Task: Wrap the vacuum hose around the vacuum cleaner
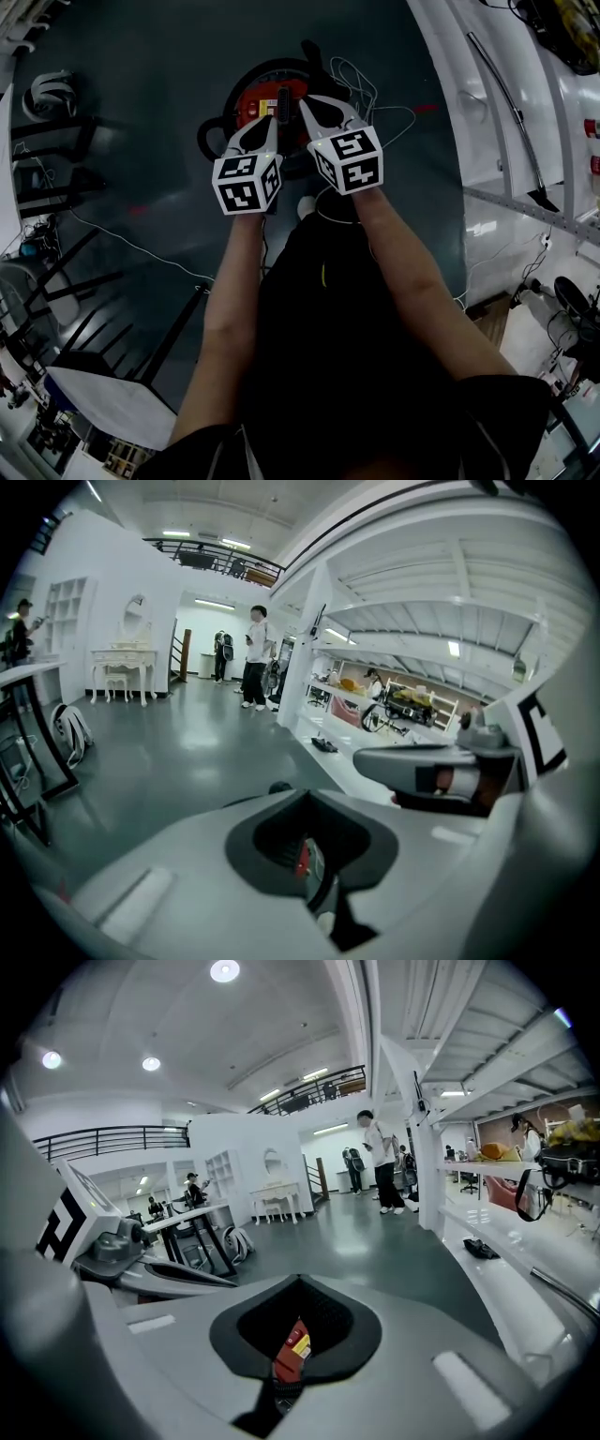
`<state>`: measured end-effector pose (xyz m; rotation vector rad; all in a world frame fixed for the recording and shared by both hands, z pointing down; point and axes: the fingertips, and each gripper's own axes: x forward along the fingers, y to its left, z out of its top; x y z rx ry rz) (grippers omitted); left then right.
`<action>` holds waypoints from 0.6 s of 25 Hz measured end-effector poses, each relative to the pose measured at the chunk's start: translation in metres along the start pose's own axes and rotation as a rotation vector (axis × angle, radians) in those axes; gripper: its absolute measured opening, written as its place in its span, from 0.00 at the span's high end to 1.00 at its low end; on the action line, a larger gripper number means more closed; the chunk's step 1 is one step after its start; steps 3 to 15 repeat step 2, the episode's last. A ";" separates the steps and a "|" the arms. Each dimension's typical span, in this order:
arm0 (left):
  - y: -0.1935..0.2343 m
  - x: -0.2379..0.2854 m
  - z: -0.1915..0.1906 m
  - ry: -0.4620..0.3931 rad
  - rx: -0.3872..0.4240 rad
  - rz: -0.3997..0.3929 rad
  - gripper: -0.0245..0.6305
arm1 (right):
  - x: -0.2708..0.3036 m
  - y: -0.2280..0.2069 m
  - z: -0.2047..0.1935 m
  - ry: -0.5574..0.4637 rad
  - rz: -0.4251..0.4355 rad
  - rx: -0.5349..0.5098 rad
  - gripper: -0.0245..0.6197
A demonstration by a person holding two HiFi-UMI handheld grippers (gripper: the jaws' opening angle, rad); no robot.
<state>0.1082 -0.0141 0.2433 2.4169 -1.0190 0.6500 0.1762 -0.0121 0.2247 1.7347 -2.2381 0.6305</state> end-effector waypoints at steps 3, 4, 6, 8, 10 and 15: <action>-0.005 0.004 0.001 -0.004 -0.003 -0.002 0.95 | -0.002 -0.004 -0.002 0.004 0.005 0.000 0.97; -0.005 0.004 0.001 -0.004 -0.003 -0.002 0.95 | -0.002 -0.004 -0.002 0.004 0.005 0.000 0.97; -0.005 0.004 0.001 -0.004 -0.003 -0.002 0.95 | -0.002 -0.004 -0.002 0.004 0.005 0.000 0.97; -0.005 0.004 0.001 -0.004 -0.003 -0.002 0.95 | -0.002 -0.004 -0.002 0.004 0.005 0.000 0.97; -0.005 0.004 0.001 -0.004 -0.003 -0.002 0.95 | -0.002 -0.004 -0.002 0.004 0.005 0.000 0.97; -0.005 0.004 0.001 -0.004 -0.003 -0.002 0.95 | -0.002 -0.004 -0.002 0.004 0.005 0.000 0.97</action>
